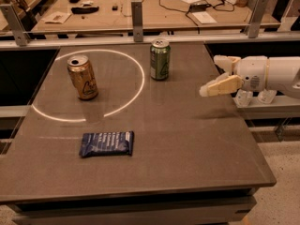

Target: Pick green can

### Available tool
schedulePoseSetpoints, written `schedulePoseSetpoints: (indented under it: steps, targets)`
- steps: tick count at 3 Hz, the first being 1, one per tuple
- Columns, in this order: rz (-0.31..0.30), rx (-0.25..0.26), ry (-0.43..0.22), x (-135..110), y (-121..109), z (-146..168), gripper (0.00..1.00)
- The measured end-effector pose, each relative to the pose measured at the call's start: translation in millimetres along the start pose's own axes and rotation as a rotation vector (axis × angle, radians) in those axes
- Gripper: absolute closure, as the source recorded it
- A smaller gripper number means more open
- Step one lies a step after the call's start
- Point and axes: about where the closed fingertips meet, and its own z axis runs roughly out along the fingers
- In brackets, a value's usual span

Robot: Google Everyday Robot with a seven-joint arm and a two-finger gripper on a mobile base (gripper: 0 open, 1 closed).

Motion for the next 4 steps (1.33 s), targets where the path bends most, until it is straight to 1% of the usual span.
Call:
schedulePoseSetpoints:
  steps: [1, 2, 3, 4]
  targets:
    - [0.023, 0.032, 0.000, 10, -2, 8, 0.00]
    - [0.020, 0.051, -0.004, 11, -11, 21, 0.00]
    - [0.022, 0.055, -0.003, 12, -23, 43, 0.00]
    - [0.033, 0.041, -0.003, 14, -33, 65, 0.00]
